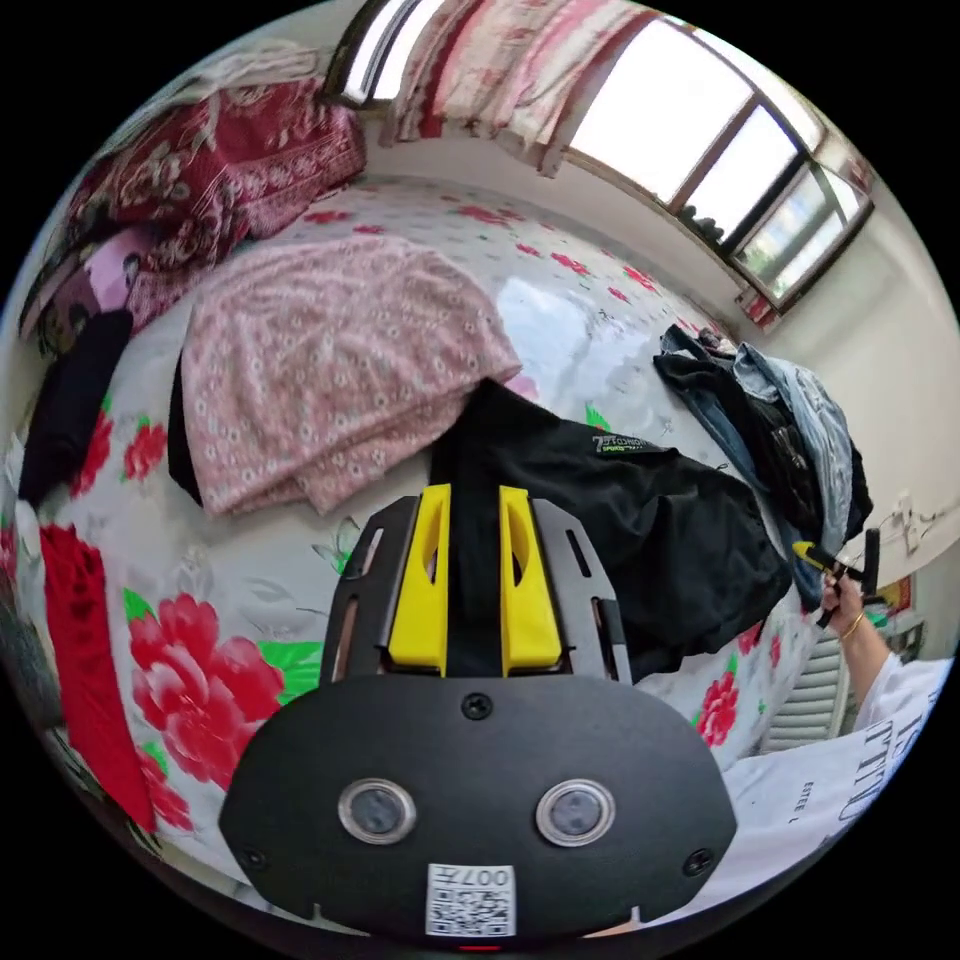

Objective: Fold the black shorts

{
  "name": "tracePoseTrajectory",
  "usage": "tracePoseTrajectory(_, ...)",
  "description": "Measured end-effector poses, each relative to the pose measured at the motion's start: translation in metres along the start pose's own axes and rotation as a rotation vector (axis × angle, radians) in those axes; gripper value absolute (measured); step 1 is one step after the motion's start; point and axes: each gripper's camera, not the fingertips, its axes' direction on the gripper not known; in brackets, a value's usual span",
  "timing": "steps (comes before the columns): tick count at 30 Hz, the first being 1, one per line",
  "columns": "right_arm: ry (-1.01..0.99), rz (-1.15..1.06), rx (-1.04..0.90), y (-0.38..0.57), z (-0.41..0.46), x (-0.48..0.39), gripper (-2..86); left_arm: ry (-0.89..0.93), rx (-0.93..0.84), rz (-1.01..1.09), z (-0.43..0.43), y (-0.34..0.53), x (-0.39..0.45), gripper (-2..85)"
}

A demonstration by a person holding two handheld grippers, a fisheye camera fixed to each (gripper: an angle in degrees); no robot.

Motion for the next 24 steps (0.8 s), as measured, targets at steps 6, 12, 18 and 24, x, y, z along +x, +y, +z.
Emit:
tracePoseTrajectory(6,-0.023,0.077,-0.043,-0.070,0.048,0.022,6.9,-0.022,-0.143,0.104,0.068,-0.068,0.027,10.5)
tracePoseTrajectory(12,-0.011,0.128,-0.075,-0.099,0.083,0.029,0.8,-0.066,-0.246,0.000,0.121,-0.087,0.025,3.2)
tracePoseTrajectory(18,-0.215,0.035,0.139,-0.084,0.015,0.027,1.1,0.112,-0.118,0.014,0.052,-0.070,0.021,-0.1)
tracePoseTrajectory(24,-0.128,0.106,-0.077,-0.091,0.064,0.039,7.9,0.215,-0.078,0.025,-0.008,-0.031,0.028,-0.3)
